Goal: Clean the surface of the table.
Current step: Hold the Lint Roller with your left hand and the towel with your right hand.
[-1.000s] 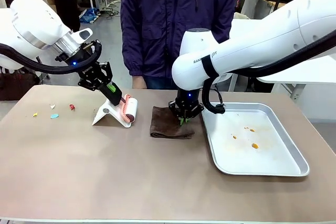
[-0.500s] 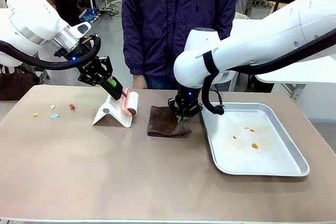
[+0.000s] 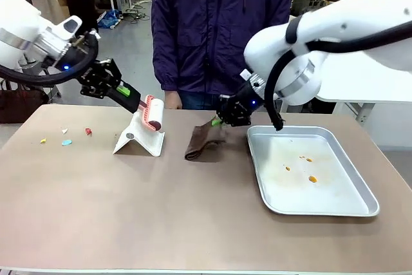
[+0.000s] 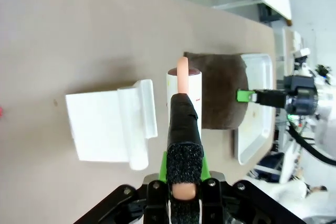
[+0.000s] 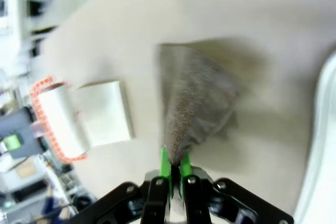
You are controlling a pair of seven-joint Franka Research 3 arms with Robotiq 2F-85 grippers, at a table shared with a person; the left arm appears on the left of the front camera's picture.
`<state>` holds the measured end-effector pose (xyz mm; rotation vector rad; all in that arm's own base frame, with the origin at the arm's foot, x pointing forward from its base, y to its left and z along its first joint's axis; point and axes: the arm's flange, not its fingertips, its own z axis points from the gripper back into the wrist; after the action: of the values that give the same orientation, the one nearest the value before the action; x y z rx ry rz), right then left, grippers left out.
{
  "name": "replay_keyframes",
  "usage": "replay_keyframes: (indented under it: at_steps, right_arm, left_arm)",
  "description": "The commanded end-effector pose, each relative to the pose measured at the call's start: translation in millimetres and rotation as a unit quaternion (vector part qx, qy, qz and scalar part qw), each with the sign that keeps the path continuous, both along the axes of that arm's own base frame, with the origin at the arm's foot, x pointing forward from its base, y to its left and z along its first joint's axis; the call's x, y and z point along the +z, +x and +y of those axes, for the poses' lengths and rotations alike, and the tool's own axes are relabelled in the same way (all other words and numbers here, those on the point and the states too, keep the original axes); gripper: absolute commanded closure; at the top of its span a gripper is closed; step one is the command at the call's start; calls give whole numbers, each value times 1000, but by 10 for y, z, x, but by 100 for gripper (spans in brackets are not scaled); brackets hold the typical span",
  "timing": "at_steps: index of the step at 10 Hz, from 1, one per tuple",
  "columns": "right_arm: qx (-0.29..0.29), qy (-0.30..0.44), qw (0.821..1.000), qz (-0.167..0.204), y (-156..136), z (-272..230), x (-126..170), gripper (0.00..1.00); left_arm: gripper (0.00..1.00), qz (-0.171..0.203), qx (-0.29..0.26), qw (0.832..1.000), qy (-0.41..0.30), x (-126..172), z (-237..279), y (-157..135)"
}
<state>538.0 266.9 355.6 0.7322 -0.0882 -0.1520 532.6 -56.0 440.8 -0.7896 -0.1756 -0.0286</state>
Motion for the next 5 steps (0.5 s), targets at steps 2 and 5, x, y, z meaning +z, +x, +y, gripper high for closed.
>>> replay_keyframes:
  at_steps: [2, 5]
  right_arm:
    - [83, 254, 963, -16, -415, -529, -243, 100]
    - [194, 454, 869, -31, -699, -868, -340, 100]
  left_arm:
    - [100, -27, -70, 993, -93, 107, 343, -353]
    - [100, -5, -101, 976, -193, 194, 704, -756]
